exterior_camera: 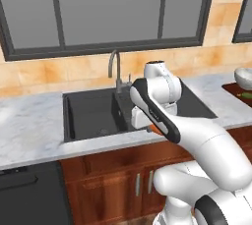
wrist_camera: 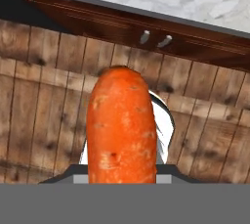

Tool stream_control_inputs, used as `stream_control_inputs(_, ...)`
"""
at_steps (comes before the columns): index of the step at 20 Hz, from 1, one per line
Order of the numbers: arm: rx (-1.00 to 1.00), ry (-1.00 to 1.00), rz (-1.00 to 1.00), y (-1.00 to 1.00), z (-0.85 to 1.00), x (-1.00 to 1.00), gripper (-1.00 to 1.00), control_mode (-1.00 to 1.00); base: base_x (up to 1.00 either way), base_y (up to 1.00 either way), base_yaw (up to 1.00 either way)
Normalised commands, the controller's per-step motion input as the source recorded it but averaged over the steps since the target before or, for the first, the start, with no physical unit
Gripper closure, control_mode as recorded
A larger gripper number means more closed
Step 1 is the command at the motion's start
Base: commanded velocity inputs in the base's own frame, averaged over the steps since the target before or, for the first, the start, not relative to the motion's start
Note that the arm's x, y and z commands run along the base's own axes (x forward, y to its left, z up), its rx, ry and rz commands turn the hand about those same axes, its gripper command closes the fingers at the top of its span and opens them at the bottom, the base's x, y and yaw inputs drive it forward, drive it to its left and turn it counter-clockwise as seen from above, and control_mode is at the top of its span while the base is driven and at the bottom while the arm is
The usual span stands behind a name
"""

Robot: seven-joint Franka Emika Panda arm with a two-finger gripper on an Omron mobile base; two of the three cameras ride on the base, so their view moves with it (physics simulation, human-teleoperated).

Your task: Place the two vegetables and bowl onto the tray for setting up a vegetable dip station.

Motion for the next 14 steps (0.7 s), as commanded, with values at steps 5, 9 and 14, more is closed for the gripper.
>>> stream_control_inputs(5,0.0,0.0,0.0,0.0,0.0,0.0,1.0,1.0,0.0,-1.0,0.0)
stream_control_inputs(9,0.0,0.0,0.0,0.0,0.0,0.0,1.0,1.0,0.0,-0.96,0.0)
stream_control_inputs(14,0.0,0.0,0.0,0.0,0.0,0.0,1.0,1.0,0.0,-0.83,0.0)
